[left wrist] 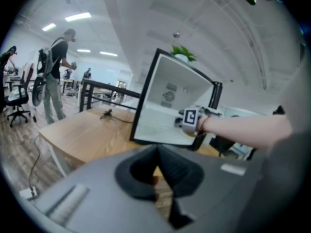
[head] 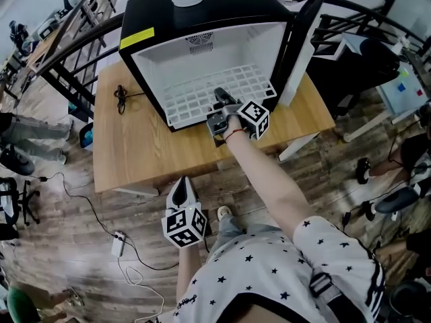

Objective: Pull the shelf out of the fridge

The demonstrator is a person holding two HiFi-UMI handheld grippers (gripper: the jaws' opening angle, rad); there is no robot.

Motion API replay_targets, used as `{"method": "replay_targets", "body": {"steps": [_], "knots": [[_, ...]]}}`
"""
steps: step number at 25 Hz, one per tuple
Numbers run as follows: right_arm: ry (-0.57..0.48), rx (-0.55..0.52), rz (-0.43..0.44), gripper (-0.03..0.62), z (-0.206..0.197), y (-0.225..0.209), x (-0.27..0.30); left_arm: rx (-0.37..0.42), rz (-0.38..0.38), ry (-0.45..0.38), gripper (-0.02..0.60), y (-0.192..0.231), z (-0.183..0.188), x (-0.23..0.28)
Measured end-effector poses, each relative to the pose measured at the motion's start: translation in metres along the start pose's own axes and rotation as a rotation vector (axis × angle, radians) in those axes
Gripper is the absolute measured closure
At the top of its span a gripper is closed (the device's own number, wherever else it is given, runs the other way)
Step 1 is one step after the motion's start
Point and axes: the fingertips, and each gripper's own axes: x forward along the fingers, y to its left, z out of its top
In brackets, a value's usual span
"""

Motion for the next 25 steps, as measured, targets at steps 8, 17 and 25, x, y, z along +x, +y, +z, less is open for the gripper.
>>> {"method": "replay_targets", "body": {"steps": [8, 17, 25], "knots": [[0.011, 0.011, -0.008, 0.557, -0.005, 0.001, -0.015, -0.003, 0.015, -0.004, 0.574, -0.006, -0.01, -0.015], [0.031, 0.011, -0.005, 0.557, -0.012, 0.002, -0.039, -0.007, 0.032, -0.013, 0.574, -0.014, -0.02, -0.037], [0.043, 0.019, 0.007, 0.557, -0.013, 0.004, -0.063, -0.012, 0.045, -0.019, 0.574, -0.022, -0.035, -0.054]]}}
